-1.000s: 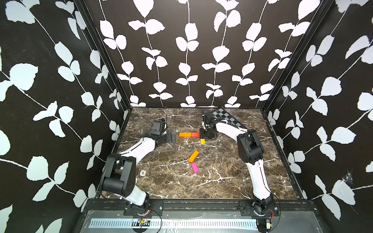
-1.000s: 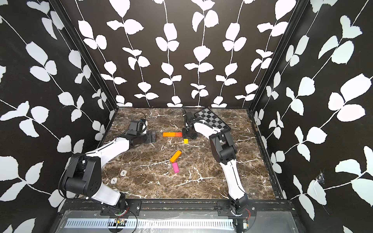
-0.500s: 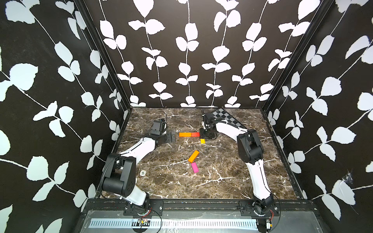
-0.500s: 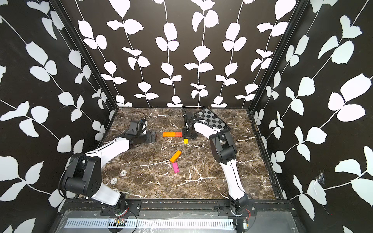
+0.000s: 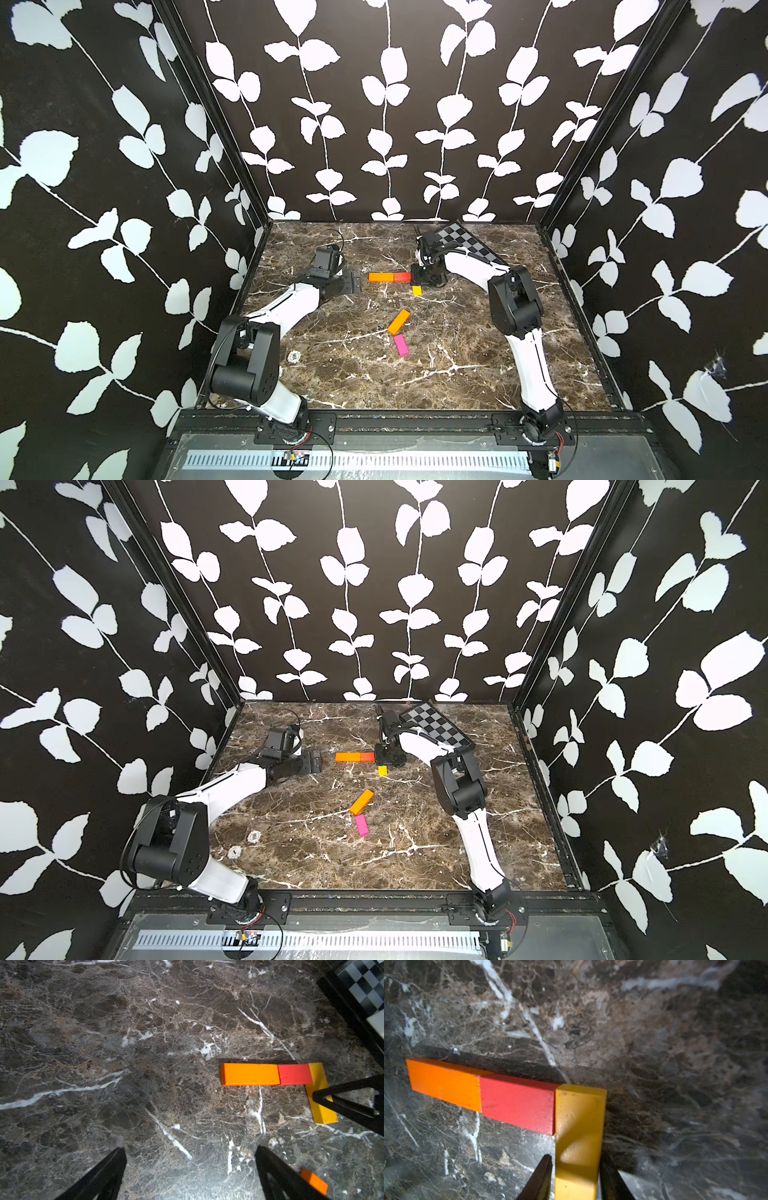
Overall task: Assemble the number 7 with building blocks
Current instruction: Assemble the building block at the center of the board.
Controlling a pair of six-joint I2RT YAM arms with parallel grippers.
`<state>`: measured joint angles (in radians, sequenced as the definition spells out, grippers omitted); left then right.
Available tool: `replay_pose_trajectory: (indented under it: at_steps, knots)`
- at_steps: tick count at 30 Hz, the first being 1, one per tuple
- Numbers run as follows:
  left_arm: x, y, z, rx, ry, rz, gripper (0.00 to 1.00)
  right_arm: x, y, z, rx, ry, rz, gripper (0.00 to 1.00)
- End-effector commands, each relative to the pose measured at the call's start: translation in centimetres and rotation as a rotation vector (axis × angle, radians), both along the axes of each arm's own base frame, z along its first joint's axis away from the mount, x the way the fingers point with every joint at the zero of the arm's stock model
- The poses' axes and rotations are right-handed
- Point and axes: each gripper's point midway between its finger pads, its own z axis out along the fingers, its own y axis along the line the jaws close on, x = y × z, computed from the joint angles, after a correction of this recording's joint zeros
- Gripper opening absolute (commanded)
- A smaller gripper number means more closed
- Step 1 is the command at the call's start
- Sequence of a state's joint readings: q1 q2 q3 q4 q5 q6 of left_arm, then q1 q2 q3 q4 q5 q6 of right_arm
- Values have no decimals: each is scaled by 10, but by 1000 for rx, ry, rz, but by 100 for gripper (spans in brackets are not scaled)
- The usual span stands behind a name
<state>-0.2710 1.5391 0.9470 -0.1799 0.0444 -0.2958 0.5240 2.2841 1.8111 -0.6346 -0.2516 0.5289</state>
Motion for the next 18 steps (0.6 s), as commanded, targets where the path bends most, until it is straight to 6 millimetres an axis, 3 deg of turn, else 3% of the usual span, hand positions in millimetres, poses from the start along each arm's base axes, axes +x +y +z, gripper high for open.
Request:
replay_pose_trajectory:
  at_steps: [1, 18]
  knots:
    - [-2, 4, -2, 0, -2, 9, 99, -20, -3, -28, -35, 83, 3, 39]
    - [-2, 5, -2, 7, -2, 11, 99, -24, -2, -28, -28, 89, 1, 40]
